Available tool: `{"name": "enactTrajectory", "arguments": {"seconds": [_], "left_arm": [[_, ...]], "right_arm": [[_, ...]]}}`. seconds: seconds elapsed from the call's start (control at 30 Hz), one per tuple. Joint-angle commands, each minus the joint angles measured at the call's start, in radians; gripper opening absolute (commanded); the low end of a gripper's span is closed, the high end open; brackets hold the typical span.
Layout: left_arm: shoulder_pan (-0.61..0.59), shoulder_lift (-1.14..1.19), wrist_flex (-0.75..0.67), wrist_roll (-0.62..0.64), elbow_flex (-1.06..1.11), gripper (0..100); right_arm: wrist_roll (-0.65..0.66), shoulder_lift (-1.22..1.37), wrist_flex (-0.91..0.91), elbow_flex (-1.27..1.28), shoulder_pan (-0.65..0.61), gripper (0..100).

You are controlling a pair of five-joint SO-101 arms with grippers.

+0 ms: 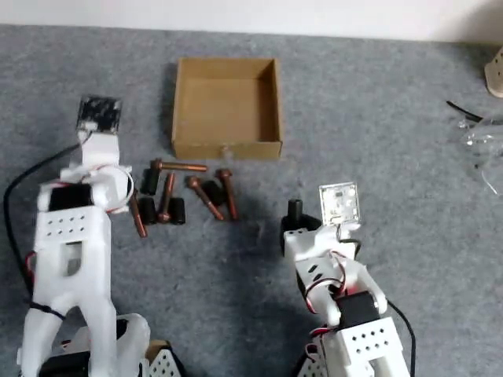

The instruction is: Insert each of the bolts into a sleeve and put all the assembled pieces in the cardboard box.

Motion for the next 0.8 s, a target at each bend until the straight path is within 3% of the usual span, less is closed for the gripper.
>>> {"name": "enactTrajectory", "arguments": {"seconds": [0.0, 0.3, 0.5, 0.77], "left_arm": [[0.024, 0.054, 0.097, -0.117, -0.173, 1], [0.122, 0.295, 0.232, -0.144, -0.412, 1], [0.234, 0.476, 0.244, -0.374, -0.561, 1], [0.245, 0.743, 0.242, -0.586, -0.733, 4]], "right_arm": [[0.011, -0.022, -0.061, -0.015, 0.008, 0.4], [0.011, -0.019, -0.074, -0.015, 0.008, 0.4], [0.012, -0.019, -0.074, -0.015, 0.008, 0.4], [0.012, -0.019, -0.074, -0.013, 0.008, 0.4]]}}
